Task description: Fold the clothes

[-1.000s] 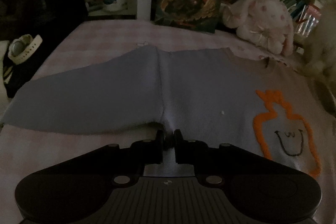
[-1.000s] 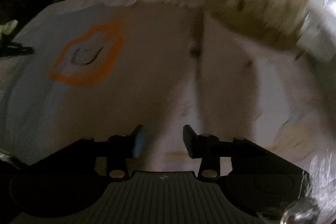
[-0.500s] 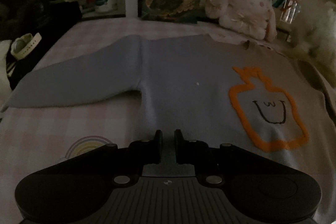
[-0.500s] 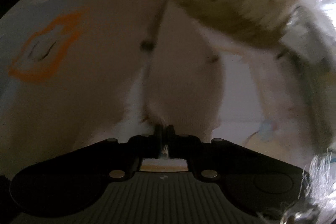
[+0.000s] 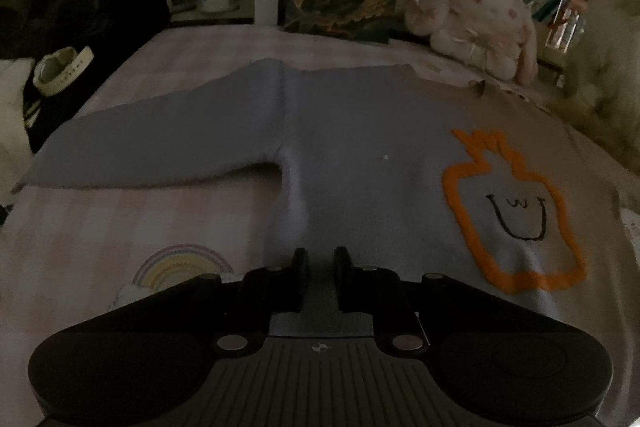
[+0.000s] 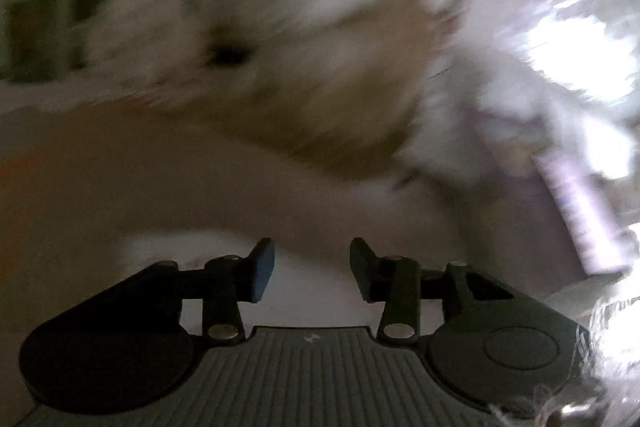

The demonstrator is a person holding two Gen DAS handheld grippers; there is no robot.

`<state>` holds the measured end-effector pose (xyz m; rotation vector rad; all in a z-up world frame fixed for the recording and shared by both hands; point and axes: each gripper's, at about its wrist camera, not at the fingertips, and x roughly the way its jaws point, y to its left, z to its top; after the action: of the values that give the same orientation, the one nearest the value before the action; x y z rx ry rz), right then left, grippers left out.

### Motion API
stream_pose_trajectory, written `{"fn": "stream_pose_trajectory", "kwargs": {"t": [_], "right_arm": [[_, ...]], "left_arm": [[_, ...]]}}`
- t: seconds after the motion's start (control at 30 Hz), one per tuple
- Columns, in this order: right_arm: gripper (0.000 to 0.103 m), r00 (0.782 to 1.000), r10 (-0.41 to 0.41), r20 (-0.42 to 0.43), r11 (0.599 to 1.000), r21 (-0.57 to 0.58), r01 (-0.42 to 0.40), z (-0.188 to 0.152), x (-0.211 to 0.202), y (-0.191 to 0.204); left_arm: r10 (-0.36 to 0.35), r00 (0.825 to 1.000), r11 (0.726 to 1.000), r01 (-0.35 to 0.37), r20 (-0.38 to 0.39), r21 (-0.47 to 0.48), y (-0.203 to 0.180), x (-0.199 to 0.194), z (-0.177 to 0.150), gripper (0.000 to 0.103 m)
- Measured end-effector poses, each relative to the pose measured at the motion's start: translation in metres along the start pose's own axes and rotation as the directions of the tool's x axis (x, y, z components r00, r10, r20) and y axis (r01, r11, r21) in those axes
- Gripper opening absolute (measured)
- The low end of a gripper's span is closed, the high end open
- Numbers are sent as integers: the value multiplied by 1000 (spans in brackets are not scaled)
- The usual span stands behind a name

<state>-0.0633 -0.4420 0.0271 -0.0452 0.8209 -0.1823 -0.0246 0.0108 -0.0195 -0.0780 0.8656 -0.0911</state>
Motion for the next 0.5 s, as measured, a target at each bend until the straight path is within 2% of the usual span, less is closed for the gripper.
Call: {"fn": "stream_pose_trajectory", "kwargs": {"t": [0.07, 0.17, 0.23, 0.33, 0.4, 0.47, 0.5], "right_arm": [[40, 992, 116, -55, 993, 16, -116, -11, 2, 18], [40, 964, 239, -117, 970, 70, -232, -24, 2, 40], [40, 944, 296, -149, 953, 108, -282, -32, 1, 51], [39, 933, 304, -193, 952, 105, -288, -42, -3, 67], [34, 931, 297, -212, 955, 82, -286, -49, -7, 76], [20, 928, 301, -218, 954, 66, -294, -54, -11, 84], [19, 928, 302, -218, 953, 57, -296, -56, -12, 88]], "left_arm": [[-7, 1000, 1000, 7, -10, 7, 2, -2, -2, 18], [-15, 1000, 999, 15, -20, 31, 3, -6, -5, 21], [-16, 1000, 999, 17, -24, 44, 3, -8, -7, 21], [-17, 1000, 999, 18, -25, 40, 5, -10, -9, 21], [-28, 999, 999, 28, -27, 28, 8, -11, -10, 21], [-45, 999, 999, 46, -29, 22, 11, -12, -11, 19], [-53, 998, 998, 53, -29, 25, 13, -12, -11, 14]]}}
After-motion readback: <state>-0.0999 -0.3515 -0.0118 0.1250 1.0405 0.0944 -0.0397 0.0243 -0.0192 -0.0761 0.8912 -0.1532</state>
